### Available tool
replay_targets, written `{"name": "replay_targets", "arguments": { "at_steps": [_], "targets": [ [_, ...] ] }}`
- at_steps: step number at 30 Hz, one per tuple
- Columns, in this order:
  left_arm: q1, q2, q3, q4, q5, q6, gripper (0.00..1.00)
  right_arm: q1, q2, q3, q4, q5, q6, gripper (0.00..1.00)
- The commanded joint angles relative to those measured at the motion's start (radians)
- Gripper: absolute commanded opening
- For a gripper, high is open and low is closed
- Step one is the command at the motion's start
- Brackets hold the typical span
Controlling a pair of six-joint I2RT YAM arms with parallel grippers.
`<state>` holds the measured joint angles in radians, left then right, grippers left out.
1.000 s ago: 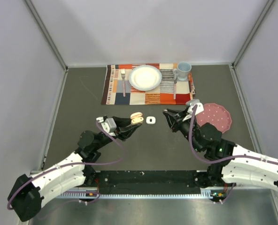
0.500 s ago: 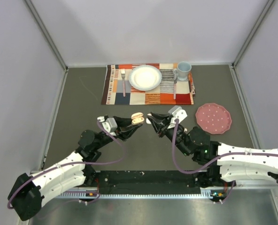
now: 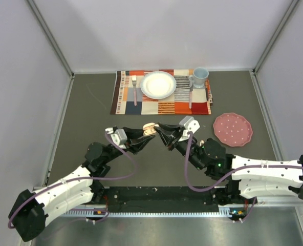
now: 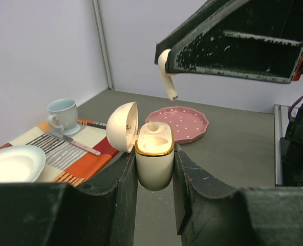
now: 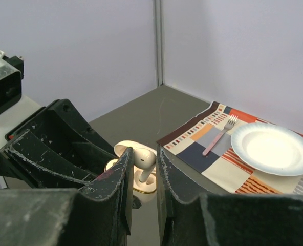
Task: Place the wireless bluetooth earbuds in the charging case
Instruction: Insert the right earbud into the right side groove of the charging case.
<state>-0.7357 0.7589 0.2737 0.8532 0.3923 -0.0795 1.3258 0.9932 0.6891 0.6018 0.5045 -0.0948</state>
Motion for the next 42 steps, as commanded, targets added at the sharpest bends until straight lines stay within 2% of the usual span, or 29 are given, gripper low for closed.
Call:
{"name": "replay_targets", "arguments": {
  "at_steps": [1, 27, 42],
  "targets": [
    [-0.002, -0.021, 0.024, 0.061, 0.003, -0.003, 0.00, 0.016, 0.019, 0.053, 0.047, -0.024, 0.009, 0.00],
    [-0.001, -0.044, 0.004, 0.076, 0.002, 0.012, 0.00, 0.024, 0.082, 0.069, 0.026, 0.032, -0.019, 0.00],
    [-0.002, -0.066, -0.004, 0.079, -0.003, 0.009, 0.00, 0.023, 0.085, 0.064, -0.010, 0.013, -0.045, 0.00]
  ]
}}
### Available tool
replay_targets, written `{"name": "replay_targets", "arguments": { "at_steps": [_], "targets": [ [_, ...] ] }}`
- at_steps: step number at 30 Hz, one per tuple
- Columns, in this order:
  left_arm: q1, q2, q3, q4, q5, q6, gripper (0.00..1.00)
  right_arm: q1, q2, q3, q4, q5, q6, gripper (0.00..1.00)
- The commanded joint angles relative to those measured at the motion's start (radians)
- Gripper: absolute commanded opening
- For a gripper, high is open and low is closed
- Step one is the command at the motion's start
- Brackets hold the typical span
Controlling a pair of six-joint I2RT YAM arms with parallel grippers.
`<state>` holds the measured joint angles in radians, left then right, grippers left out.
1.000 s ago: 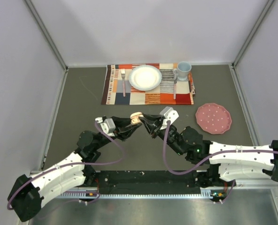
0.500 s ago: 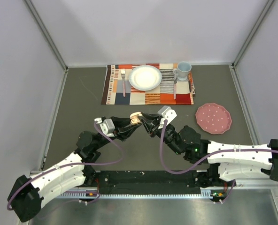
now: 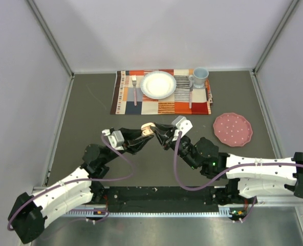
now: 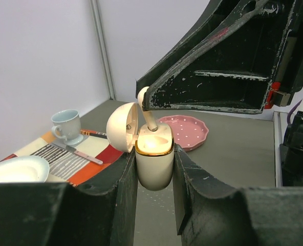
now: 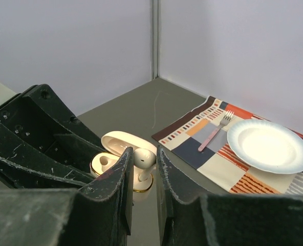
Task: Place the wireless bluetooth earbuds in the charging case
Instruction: Insert the right earbud into the right side groove of the charging case.
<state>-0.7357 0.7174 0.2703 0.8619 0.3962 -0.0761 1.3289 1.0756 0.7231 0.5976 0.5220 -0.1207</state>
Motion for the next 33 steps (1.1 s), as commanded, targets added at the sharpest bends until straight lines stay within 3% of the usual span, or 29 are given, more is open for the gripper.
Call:
{"name": "replay_targets", "arguments": {
  "at_steps": [1, 33],
  "targets": [
    [-0.002, -0.024, -0.002, 0.071, -0.008, 0.006, 0.00, 0.019, 0.003, 0.030, -0.013, -0.014, -0.022, 0.00],
    [-0.002, -0.041, -0.016, 0.080, -0.031, 0.002, 0.00, 0.020, 0.018, 0.033, -0.052, -0.033, -0.042, 0.00]
  ]
}}
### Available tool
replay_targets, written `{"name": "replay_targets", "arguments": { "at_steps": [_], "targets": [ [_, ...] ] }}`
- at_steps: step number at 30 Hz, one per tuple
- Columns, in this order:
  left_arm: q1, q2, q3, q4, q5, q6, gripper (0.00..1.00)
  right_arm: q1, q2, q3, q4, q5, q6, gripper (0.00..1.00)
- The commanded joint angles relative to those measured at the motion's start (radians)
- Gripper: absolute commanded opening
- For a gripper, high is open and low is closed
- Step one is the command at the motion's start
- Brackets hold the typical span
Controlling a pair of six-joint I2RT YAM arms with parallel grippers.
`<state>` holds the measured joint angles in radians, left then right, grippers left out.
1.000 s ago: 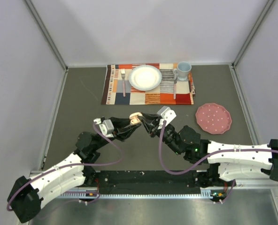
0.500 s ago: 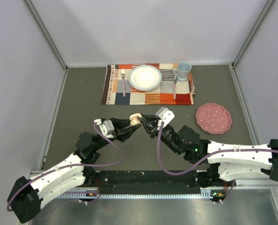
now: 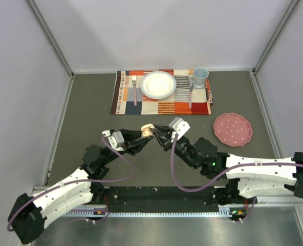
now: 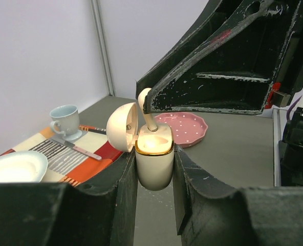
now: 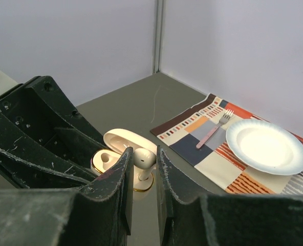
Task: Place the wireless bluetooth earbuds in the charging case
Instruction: Insert the right earbud into the right side groove of the charging case.
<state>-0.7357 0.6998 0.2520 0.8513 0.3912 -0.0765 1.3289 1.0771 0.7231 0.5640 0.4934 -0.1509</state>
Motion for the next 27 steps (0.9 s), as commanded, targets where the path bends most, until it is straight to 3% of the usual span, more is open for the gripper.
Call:
{"name": "replay_targets", "arguments": {
  "at_steps": [1, 13, 27],
  "targets": [
    [-0.002, -0.023, 0.004, 0.092, -0.026, 0.003, 0.00, 0.019, 0.018, 0.032, -0.016, -0.004, -0.015, 0.00],
    [-0.002, -0.026, 0.003, 0.091, -0.037, 0.004, 0.00, 0.019, 0.012, 0.027, -0.059, -0.041, -0.012, 0.00],
    [-0.001, -0.025, 0.003, 0.094, -0.029, 0.007, 0.00, 0.019, 0.004, 0.035, -0.039, 0.020, -0.058, 0.00]
  ]
}}
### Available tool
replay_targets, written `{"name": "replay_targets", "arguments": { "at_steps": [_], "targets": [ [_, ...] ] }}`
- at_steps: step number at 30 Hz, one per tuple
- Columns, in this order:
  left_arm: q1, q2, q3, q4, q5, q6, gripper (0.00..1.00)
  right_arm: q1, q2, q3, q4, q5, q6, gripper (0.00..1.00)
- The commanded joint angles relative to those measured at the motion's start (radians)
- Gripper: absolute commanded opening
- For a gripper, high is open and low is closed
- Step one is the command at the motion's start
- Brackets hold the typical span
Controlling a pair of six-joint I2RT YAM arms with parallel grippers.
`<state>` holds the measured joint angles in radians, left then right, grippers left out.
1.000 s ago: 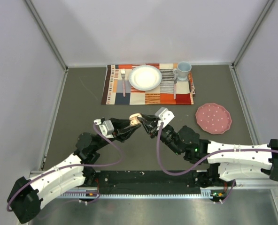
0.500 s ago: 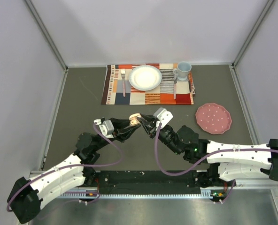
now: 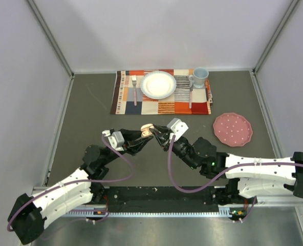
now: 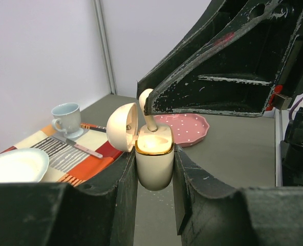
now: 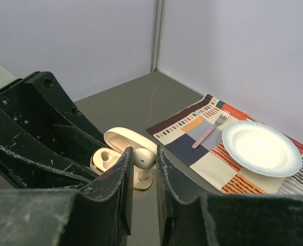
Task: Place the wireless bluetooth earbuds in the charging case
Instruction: Insert the right earbud into the right side groove of the charging case.
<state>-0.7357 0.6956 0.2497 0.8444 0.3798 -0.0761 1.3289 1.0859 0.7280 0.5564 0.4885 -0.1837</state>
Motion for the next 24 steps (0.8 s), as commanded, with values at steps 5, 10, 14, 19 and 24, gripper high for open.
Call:
{"name": "replay_targets", "arguments": {
  "at_steps": [5, 10, 14, 19, 24],
  "targets": [
    [-0.002, -0.016, 0.008, 0.101, -0.016, 0.006, 0.00, 0.019, -0.001, 0.036, -0.027, 0.038, -0.042, 0.00],
    [-0.002, -0.011, 0.010, 0.102, -0.012, 0.006, 0.00, 0.020, 0.002, 0.040, -0.024, 0.044, -0.062, 0.00],
    [-0.001, -0.010, 0.008, 0.102, -0.015, 0.006, 0.00, 0.019, 0.006, 0.051, -0.026, 0.038, -0.071, 0.00],
    [-0.002, -0.015, 0.008, 0.102, -0.013, 0.004, 0.00, 0.019, 0.006, 0.054, -0.056, 0.016, -0.076, 0.00],
    [-0.002, -0.019, 0.000, 0.104, -0.018, 0.004, 0.00, 0.019, 0.005, 0.039, -0.081, -0.008, -0.046, 0.00]
  ]
}}
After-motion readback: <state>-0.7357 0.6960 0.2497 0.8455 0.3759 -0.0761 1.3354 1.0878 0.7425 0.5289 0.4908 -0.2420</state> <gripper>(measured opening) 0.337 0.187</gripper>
